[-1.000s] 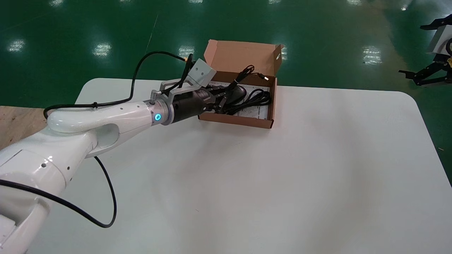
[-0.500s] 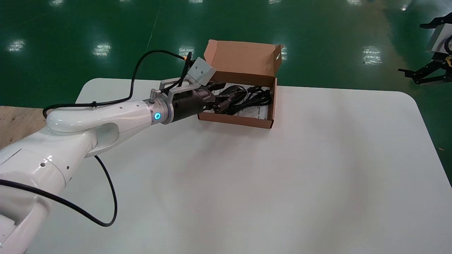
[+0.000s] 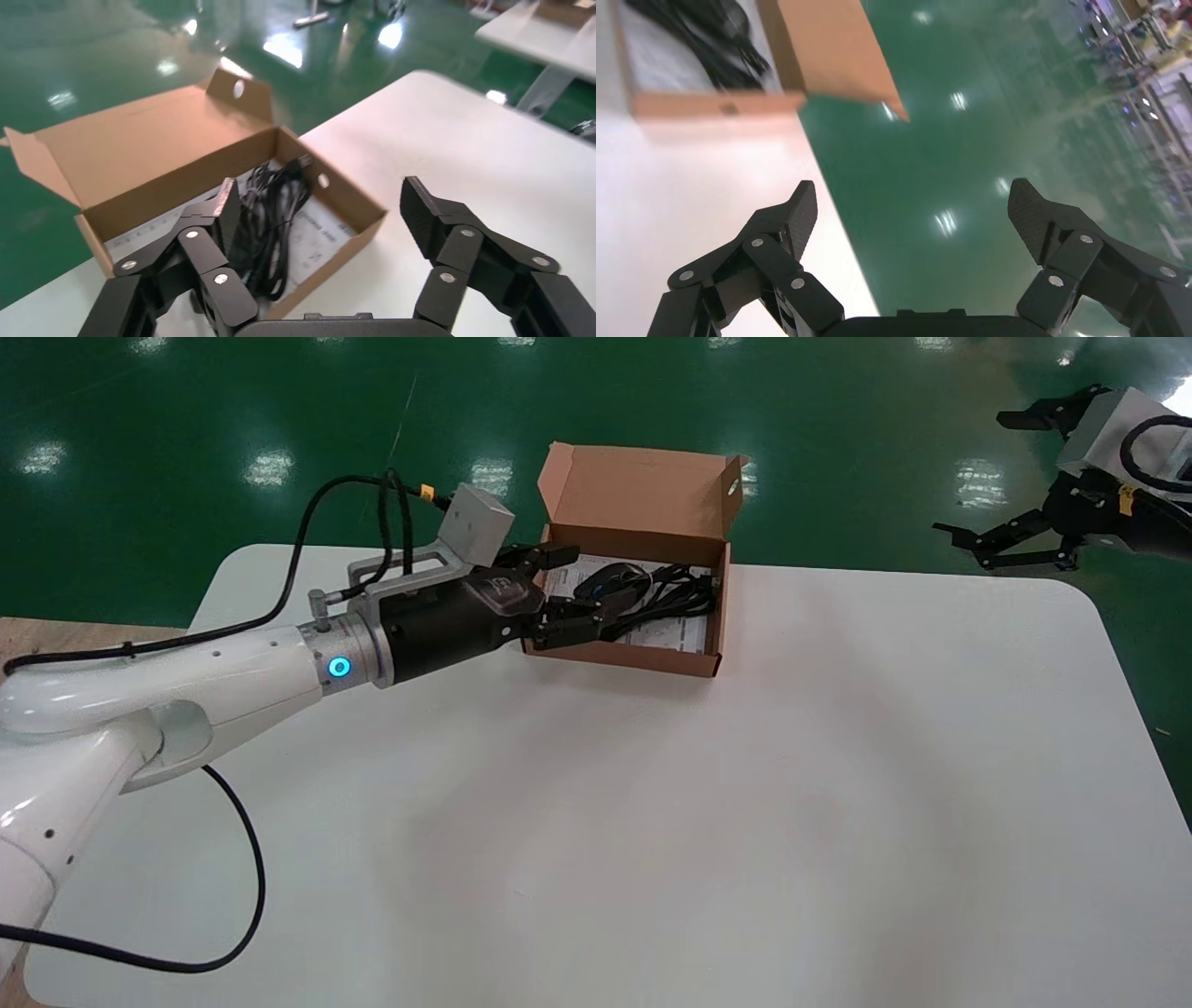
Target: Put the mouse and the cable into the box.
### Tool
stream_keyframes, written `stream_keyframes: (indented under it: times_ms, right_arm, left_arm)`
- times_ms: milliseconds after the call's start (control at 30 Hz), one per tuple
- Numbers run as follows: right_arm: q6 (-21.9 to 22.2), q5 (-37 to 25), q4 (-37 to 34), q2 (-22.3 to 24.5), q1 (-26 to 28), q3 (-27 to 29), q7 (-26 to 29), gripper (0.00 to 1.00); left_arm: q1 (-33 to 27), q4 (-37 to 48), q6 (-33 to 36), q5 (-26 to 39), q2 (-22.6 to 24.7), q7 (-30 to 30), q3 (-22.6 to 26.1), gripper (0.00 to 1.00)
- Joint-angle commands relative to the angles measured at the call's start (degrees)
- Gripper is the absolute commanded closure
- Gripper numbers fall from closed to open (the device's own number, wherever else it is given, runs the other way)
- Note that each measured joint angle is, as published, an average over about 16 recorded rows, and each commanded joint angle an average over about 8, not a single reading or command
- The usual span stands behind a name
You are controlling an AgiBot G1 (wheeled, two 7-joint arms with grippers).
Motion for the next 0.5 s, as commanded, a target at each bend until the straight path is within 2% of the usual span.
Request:
stream_keyframes:
  times_ms: [33, 500]
  right_arm:
    - [-0.93, 1.36, 2.42, 0.48, -1.75, 0.78, 2.05, 0.00]
    - [-7.53, 11.01, 19.57, 3.91, -14.15, 6.33, 16.53, 0.00]
  left_arm:
    - [0.91, -1.94, 1.55, -0.25, -1.42, -0.69, -1.20, 0.00]
    - [7.39, -15.66, 12.56, -2.03, -11.51, -5.55, -9.68, 0.00]
